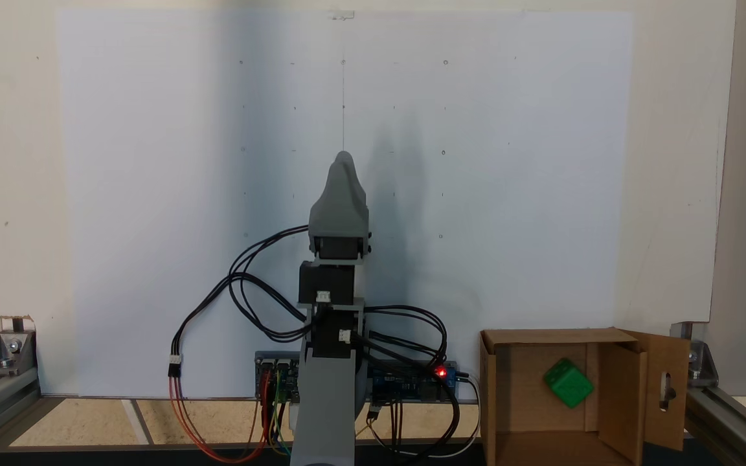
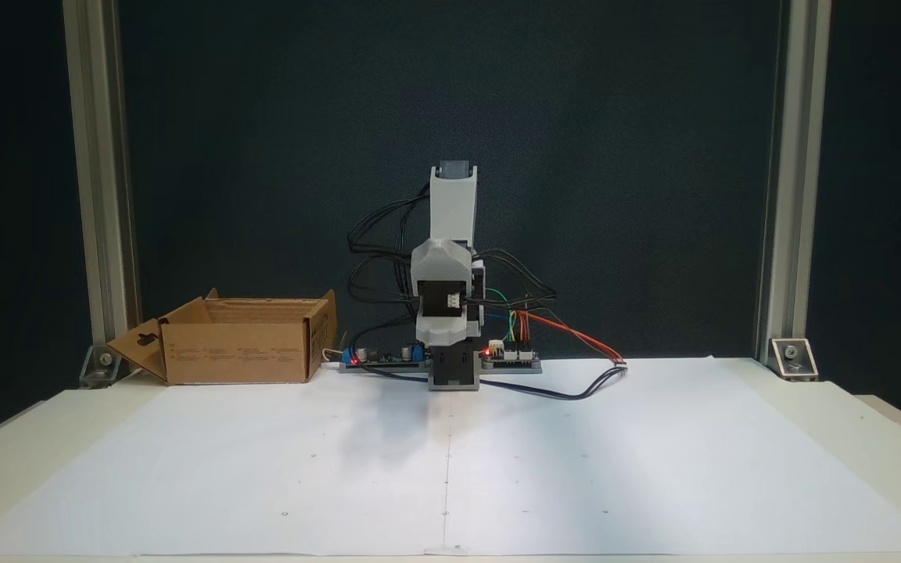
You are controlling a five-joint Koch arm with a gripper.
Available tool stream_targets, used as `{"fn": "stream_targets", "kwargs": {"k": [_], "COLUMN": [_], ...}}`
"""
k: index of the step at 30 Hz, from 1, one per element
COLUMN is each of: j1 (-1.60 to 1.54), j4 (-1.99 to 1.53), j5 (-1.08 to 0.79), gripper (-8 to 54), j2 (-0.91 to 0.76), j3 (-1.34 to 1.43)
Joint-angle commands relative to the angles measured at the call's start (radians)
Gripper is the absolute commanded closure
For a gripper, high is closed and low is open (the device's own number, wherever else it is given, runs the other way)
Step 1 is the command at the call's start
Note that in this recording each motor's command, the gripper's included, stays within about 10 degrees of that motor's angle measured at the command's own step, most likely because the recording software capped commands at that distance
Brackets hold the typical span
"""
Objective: Grasp a green dice and put it in the bin.
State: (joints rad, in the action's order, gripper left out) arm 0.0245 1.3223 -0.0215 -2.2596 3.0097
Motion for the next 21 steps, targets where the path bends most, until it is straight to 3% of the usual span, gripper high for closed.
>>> {"fn": "stream_targets", "kwargs": {"k": [1, 6, 21], "j1": [0.006, 0.009, 0.015], "j4": [0.165, 0.350, 0.344], "j5": [0.020, 0.018, 0.012], "gripper": [1.4, 1.5, 0.8], "j2": [-0.110, -0.110, -0.107], "j3": [0.000, 0.094, 0.117]}}
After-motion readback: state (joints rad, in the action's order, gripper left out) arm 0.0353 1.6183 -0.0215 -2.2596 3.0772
